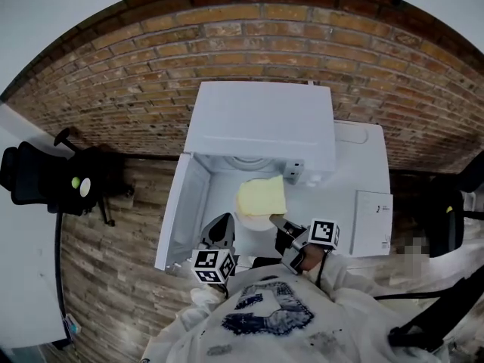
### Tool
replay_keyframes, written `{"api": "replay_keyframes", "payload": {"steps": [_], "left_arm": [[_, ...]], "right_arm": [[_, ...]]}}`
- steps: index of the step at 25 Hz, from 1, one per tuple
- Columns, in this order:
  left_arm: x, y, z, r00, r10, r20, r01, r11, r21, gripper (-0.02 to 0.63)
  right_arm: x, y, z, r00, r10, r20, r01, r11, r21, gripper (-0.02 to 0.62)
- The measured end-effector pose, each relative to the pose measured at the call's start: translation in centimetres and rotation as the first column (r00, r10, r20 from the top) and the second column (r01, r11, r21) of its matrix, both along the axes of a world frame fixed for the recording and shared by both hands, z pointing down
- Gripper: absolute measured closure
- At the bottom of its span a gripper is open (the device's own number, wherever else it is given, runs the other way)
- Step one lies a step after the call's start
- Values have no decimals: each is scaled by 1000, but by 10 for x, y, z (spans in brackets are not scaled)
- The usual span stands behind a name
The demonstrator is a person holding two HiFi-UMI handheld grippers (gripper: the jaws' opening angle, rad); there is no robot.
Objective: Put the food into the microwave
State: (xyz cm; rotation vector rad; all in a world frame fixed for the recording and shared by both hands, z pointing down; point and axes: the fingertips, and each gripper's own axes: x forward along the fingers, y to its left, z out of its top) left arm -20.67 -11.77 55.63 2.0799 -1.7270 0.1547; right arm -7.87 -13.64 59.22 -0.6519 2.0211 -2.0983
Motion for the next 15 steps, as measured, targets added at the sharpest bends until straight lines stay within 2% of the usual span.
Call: {"api": "replay_keyframes", "payload": {"steps": [7, 15], "left_arm": [[-16, -29, 14, 996, 85, -4, -85, 996, -4, 598], [-29, -53, 33, 991, 133, -11, -133, 991, -21, 598]], "right_arm": [[-18, -19, 11, 996, 83, -12, -83, 996, -9, 572], [-37, -43, 28, 988, 153, -15, -153, 987, -42, 572]]}}
